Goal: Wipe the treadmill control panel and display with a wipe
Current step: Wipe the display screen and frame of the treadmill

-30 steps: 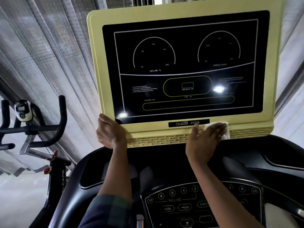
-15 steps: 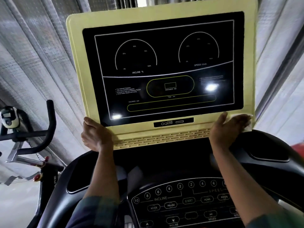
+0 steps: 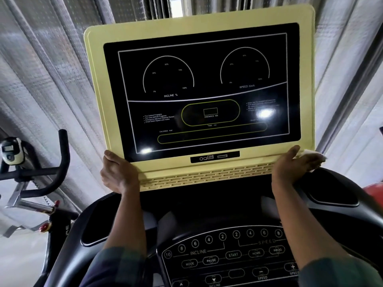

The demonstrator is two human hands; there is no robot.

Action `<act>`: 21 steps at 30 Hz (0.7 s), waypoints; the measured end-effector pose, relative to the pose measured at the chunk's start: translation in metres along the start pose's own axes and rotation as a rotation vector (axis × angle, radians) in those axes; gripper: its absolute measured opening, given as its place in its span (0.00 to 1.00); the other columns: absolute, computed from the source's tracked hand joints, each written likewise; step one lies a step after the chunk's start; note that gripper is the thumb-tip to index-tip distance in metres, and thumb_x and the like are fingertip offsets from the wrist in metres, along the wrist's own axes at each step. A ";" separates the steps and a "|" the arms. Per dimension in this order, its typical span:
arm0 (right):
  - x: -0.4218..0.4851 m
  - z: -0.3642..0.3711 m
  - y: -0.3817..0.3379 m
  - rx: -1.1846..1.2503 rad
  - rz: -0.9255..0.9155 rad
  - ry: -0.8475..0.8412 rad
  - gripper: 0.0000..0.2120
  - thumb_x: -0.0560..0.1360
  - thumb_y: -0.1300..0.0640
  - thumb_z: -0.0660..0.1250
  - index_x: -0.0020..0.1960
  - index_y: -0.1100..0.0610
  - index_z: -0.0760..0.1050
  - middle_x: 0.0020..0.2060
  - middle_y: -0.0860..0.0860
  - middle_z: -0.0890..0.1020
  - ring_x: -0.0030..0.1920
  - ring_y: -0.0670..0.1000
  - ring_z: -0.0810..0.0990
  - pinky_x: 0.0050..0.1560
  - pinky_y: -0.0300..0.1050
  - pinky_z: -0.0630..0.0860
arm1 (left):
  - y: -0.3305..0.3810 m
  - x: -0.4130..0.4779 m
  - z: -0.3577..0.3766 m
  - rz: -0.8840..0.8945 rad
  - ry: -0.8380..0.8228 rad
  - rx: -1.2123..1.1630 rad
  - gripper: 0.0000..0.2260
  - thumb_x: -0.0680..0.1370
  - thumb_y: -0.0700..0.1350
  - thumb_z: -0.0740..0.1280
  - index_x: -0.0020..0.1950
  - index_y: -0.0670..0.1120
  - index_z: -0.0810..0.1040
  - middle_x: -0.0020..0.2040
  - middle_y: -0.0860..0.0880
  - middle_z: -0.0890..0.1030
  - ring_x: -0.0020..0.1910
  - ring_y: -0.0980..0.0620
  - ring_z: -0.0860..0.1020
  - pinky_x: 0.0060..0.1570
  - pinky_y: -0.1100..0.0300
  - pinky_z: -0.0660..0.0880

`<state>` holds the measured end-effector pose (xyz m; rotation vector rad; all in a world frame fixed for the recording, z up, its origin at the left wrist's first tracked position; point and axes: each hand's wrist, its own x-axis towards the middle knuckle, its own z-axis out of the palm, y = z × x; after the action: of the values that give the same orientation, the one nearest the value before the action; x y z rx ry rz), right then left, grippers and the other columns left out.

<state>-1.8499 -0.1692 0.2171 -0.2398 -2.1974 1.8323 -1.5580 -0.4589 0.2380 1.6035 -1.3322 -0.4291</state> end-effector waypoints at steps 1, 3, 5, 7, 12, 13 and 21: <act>0.001 0.000 -0.002 0.001 0.029 0.012 0.35 0.85 0.50 0.54 0.79 0.72 0.43 0.79 0.68 0.44 0.81 0.65 0.44 0.79 0.51 0.42 | 0.003 0.001 0.000 -0.010 0.035 -0.030 0.31 0.81 0.60 0.41 0.55 0.45 0.79 0.51 0.32 0.80 0.49 0.31 0.77 0.51 0.40 0.72; -0.011 0.004 -0.007 0.009 0.042 -0.013 0.36 0.85 0.49 0.54 0.79 0.71 0.41 0.79 0.67 0.44 0.81 0.64 0.43 0.79 0.50 0.42 | 0.004 0.003 0.001 -0.006 0.069 -0.037 0.30 0.82 0.60 0.42 0.49 0.43 0.79 0.45 0.32 0.80 0.45 0.30 0.76 0.47 0.40 0.72; -0.027 0.008 0.001 0.028 0.036 -0.081 0.36 0.85 0.49 0.54 0.79 0.71 0.41 0.79 0.67 0.43 0.81 0.63 0.42 0.79 0.50 0.41 | 0.003 0.003 0.002 0.005 0.090 -0.033 0.30 0.82 0.60 0.42 0.47 0.44 0.78 0.44 0.32 0.80 0.44 0.30 0.76 0.46 0.40 0.72; -0.034 0.009 0.003 0.030 0.028 -0.098 0.37 0.85 0.48 0.54 0.79 0.70 0.40 0.79 0.67 0.42 0.81 0.63 0.41 0.80 0.50 0.41 | 0.001 0.003 0.001 0.015 0.093 -0.045 0.30 0.82 0.60 0.43 0.47 0.44 0.78 0.45 0.32 0.80 0.44 0.30 0.76 0.46 0.40 0.71; -0.026 0.005 -0.018 0.069 0.132 -0.042 0.37 0.85 0.46 0.53 0.80 0.69 0.40 0.80 0.65 0.41 0.81 0.61 0.40 0.80 0.52 0.39 | -0.004 0.004 -0.004 0.069 0.051 -0.091 0.29 0.82 0.61 0.43 0.53 0.45 0.78 0.48 0.31 0.79 0.47 0.29 0.76 0.47 0.40 0.72; -0.033 0.006 -0.020 0.061 0.128 -0.058 0.37 0.85 0.46 0.53 0.79 0.69 0.40 0.80 0.65 0.41 0.81 0.61 0.40 0.80 0.51 0.39 | -0.005 0.004 -0.005 0.076 0.041 -0.102 0.29 0.82 0.61 0.43 0.53 0.45 0.78 0.49 0.30 0.79 0.47 0.29 0.76 0.47 0.40 0.72; -0.096 0.020 -0.018 0.092 0.029 -0.177 0.38 0.84 0.51 0.58 0.79 0.70 0.39 0.80 0.66 0.40 0.81 0.63 0.39 0.80 0.51 0.40 | -0.008 0.003 -0.013 0.116 -0.058 -0.179 0.31 0.82 0.61 0.44 0.55 0.42 0.79 0.48 0.30 0.79 0.46 0.29 0.75 0.44 0.42 0.71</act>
<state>-1.7635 -0.2194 0.2219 -0.0951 -2.2262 2.0358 -1.5424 -0.4565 0.2389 1.3692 -1.3823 -0.5125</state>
